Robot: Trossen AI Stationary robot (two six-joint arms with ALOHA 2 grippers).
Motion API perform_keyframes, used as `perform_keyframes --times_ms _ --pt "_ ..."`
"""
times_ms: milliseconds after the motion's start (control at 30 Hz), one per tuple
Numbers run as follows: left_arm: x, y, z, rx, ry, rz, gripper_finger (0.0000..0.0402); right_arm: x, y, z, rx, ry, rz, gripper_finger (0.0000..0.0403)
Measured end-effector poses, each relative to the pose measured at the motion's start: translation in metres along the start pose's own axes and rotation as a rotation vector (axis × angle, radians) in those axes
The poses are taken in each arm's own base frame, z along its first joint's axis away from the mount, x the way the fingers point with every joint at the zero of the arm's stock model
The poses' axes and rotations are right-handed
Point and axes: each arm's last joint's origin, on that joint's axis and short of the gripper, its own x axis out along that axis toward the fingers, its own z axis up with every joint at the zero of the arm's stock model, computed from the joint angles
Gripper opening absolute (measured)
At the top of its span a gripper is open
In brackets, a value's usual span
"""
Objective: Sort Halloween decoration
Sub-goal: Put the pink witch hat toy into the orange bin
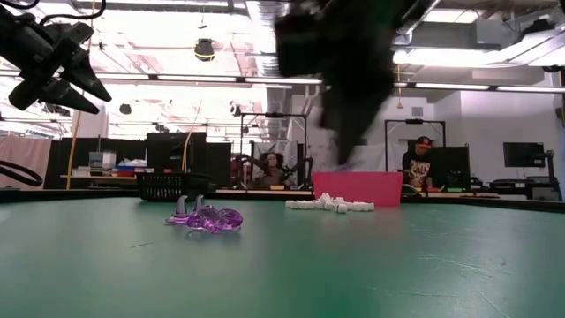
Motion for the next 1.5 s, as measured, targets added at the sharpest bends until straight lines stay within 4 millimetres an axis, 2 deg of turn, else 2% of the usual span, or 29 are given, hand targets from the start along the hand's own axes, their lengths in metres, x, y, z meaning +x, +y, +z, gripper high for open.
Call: perform_keyframes --times_ms 167,367,567,733,900,1000,1267,1500 --pt "0.000 0.000 0.000 -0.004 0.007 -0.005 0.0183 -0.030 0.041 -0.033 0.114 0.187 0.075 0.0029" --pt "0.000 -0.001 -0.001 -0.021 0.034 -0.023 0.0183 -0.062 0.090 -0.080 0.242 0.355 0.035 0.0029" --pt "0.000 -0.001 -0.001 -0.030 0.052 -0.035 0.0183 -0.096 0.131 -0.123 0.387 0.357 -0.026 0.0029" --pt "0.000 -0.001 -0.001 -0.039 0.051 -0.034 0.0183 -0.117 0.149 -0.154 0.520 0.359 -0.104 0.0029" --pt "0.000 -0.001 -0.001 -0.038 0.042 -0.028 0.0183 -0.128 0.153 -0.177 0.607 0.358 -0.197 0.0029" --pt "0.000 -0.001 -0.001 -0.039 0.040 -0.026 0.0183 -0.127 0.152 -0.192 0.654 0.353 -0.191 0.0029" --pt "0.000 -0.001 -0.001 -0.039 0.042 -0.027 0.0183 -0.106 0.127 -0.235 0.847 0.328 -0.098 0.0029" --pt "0.000 -0.001 -0.001 -0.041 0.043 -0.028 0.0183 -0.084 0.107 -0.255 0.898 0.266 -0.149 0.0050"
